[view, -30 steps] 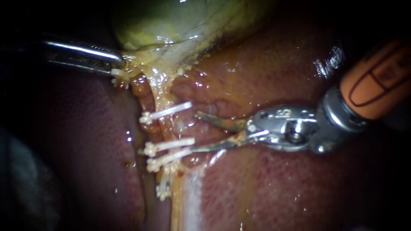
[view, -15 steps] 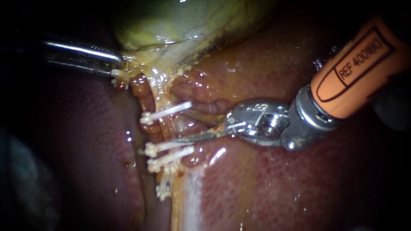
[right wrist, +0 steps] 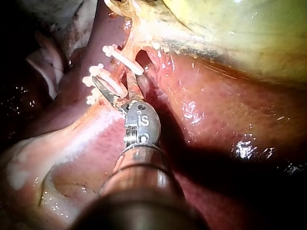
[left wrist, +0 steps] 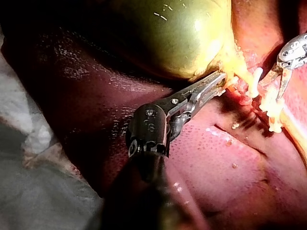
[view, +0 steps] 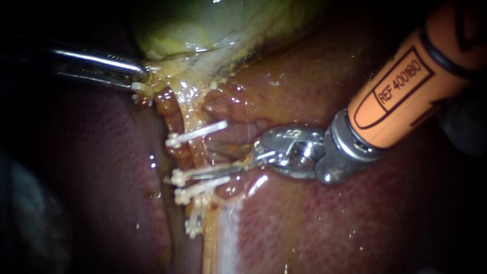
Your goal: Go to the cutting position right tube
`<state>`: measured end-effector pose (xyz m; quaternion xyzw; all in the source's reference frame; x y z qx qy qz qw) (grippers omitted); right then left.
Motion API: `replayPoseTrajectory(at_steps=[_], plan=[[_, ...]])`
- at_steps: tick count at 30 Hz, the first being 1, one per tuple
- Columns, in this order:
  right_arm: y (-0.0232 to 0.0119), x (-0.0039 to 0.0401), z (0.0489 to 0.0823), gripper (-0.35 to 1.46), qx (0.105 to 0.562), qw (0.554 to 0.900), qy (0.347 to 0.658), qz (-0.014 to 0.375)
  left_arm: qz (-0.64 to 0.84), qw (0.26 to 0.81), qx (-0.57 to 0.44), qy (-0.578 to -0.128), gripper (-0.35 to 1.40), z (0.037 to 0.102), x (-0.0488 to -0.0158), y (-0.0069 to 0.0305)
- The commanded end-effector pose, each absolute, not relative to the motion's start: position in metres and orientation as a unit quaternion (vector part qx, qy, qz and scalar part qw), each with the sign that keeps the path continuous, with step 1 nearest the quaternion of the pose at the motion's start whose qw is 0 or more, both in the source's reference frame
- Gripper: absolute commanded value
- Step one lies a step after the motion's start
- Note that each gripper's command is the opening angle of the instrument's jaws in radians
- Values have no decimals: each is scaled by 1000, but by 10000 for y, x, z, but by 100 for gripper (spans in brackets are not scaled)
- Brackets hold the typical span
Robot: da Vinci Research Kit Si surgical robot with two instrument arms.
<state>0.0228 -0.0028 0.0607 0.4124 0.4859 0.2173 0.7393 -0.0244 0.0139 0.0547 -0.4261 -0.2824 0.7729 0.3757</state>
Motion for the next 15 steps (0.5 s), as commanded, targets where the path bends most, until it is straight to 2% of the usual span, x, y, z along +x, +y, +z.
replayPoseTrajectory(at_steps=[1, 9, 15], plan=[[-27, 232, 607, 127, 415, 734, 492, 217, 773, 376, -426, -282, -35, 547, -244, 139], [-24, 258, 609, 125, 425, 720, 508, 206, 773, 376, -426, -282, -35, 547, -245, 138], [-21, 277, 611, 125, 427, 705, 522, 219, 773, 377, -426, -281, -35, 547, -245, 138]])
